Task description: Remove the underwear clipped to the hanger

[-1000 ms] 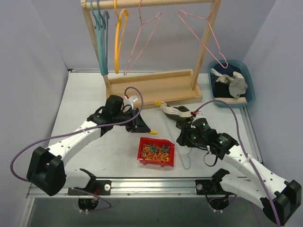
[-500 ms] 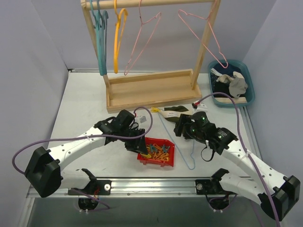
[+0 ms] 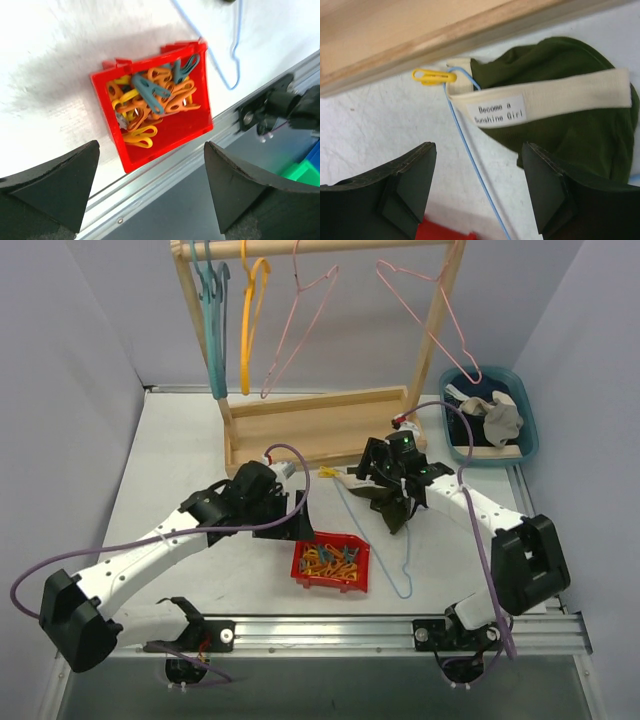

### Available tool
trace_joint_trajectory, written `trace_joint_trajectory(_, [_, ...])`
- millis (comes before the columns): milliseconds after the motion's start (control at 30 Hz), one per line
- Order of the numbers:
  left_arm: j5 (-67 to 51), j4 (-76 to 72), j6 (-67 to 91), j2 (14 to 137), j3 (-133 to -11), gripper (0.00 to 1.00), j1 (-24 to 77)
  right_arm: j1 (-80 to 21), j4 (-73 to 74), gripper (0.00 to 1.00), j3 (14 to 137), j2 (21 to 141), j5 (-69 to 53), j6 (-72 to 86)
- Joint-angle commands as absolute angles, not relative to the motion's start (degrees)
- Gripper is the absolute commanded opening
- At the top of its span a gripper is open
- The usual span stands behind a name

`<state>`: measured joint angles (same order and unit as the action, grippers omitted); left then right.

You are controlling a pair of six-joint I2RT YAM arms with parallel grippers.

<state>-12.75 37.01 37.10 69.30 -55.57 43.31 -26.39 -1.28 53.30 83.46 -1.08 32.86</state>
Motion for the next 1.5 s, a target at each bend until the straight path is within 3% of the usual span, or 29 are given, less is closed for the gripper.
trace_joint_trajectory(0, [-7.0, 37.5, 38.4, 65.0, -59.2, 0.94, 42.5, -25.6, -8.7, 0.70, 58.1, 88.9, -6.1, 35.0])
trace_joint_trajectory(300, [-9.2, 37.1, 39.2, 59.9, -57.1, 0.94, 37.5, -31.4, -4.0, 0.71, 67.7, 103.4, 4.9, 29.7])
trace_joint_trajectory(567, [-14.1, 35.9, 38.8, 56.9, -53.6, 0.94, 32.7, -33.4, -0.2, 0.67, 66.8, 107.9, 14.8, 26.5])
trace_joint_trajectory(667, [-14.7, 35.7, 38.6, 57.3, -53.8, 0.94, 32.1, -33.3, 1.2, 0.52, 67.4, 110.9, 15.4, 25.3])
trace_joint_trajectory(800, [-14.8, 35.6, 38.5, 57.4, -54.1, 0.94, 32.1, -33.2, 0.4, 0.14, 67.3, 112.9, 13.4, 24.1])
trace_joint_trajectory(900, [-14.7, 34.5, 38.4, 57.6, -53.8, 0.94, 31.7, -33.2, 0.4, 0.00, 65.7, 112.2, 12.1, 23.6])
trace_joint_trajectory(1167, [-17.2, 23.7, 37.4, 66.4, -51.7, 0.94, 29.7, -31.5, -3.8, 0.00, 58.5, 101.4, 7.7, 24.2])
trace_joint_trajectory(1467, [-24.4, 3.0, 40.2, 82.8, -53.8, 0.94, 27.9, -29.7, -5.4, 0.00, 57.7, 100.3, 5.2, 24.8])
